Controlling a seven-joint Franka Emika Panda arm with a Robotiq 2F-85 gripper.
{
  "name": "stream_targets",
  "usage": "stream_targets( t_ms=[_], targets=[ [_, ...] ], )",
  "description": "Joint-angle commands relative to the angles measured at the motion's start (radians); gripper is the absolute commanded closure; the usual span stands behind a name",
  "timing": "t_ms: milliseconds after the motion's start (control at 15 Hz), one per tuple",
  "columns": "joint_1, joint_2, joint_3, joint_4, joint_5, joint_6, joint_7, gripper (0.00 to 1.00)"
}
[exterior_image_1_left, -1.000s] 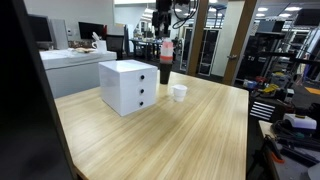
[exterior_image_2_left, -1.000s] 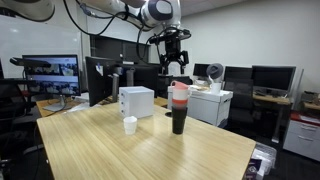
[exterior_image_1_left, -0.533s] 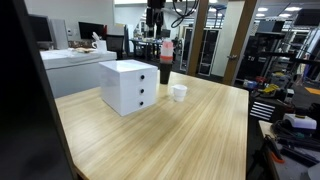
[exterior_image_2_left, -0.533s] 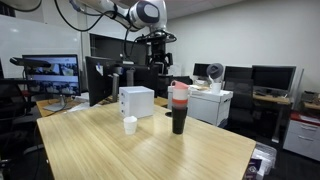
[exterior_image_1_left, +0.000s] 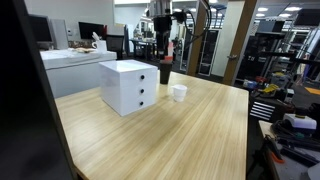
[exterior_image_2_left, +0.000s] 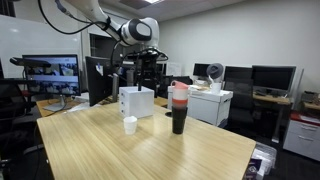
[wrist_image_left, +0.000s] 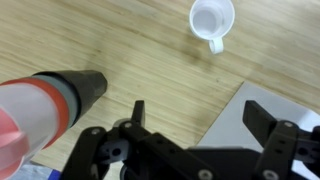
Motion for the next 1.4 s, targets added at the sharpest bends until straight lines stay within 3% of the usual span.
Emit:
stream_targets(
  t_ms=[0, 200, 467, 867, 1333],
  targets=[
    [-0.003, -0.100, 0.008, -0.249, -0.047, 0.194, -0.001, 0.00],
    [-0.001, -0.141, 0.001, -0.419, -0.073, 0.398, 0.031, 0.00],
    [-0.003, -0.187, -0.001, -0.583, -0.057, 0.505, 0.035, 0.00],
    [-0.005, -0.262, -0.014, -0.709, -0.052, 0.498, 0.034, 0.00],
    [-0.002, -0.240, -0.034, -0.712, -0.072, 0.536, 0.058, 0.00]
  ],
)
